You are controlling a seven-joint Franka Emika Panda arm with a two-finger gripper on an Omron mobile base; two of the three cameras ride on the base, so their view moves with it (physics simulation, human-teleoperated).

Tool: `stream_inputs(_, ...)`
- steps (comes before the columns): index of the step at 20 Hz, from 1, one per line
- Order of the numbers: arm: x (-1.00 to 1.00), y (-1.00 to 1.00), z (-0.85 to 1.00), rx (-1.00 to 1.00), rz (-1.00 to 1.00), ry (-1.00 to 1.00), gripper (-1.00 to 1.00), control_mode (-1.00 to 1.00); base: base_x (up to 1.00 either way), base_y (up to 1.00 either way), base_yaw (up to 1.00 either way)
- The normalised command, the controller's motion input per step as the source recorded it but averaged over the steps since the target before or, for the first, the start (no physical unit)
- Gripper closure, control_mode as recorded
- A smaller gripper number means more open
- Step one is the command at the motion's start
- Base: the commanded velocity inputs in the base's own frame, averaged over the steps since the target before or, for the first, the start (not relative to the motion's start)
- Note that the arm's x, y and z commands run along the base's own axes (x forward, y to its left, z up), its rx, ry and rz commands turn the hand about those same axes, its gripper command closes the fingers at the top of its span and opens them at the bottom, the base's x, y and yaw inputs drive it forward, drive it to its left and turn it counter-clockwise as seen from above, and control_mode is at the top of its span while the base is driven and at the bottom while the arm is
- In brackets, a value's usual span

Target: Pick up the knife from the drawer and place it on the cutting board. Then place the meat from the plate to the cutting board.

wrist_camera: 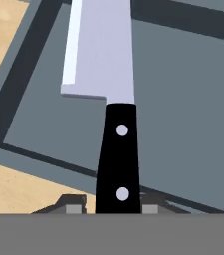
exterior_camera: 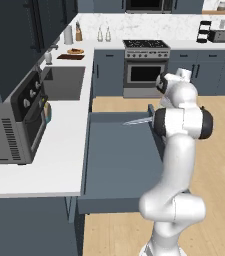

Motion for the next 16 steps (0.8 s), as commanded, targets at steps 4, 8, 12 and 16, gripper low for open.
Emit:
stream_inputs(4, -1.00, 0.46, 0.23, -0.23, 0.00, -0.33, 1.00, -1.00, 0.00, 0.00, 0.00)
stream_inputs(8, -0.96, 0.30, 0.44, -0.03, -0.05, -0.08, 1.00, -1.00, 0.00, 0.00, 0.00)
stream_inputs(12, -1.00, 0.01, 0.84, 0.29, -0.29, -0.03, 1.00, -1.00, 0.00, 0.00, 0.00)
stream_inputs(16, -0.83, 0.00, 1.00, 0.19, -0.40, -0.02, 1.00, -1.00, 0.00, 0.00, 0.00)
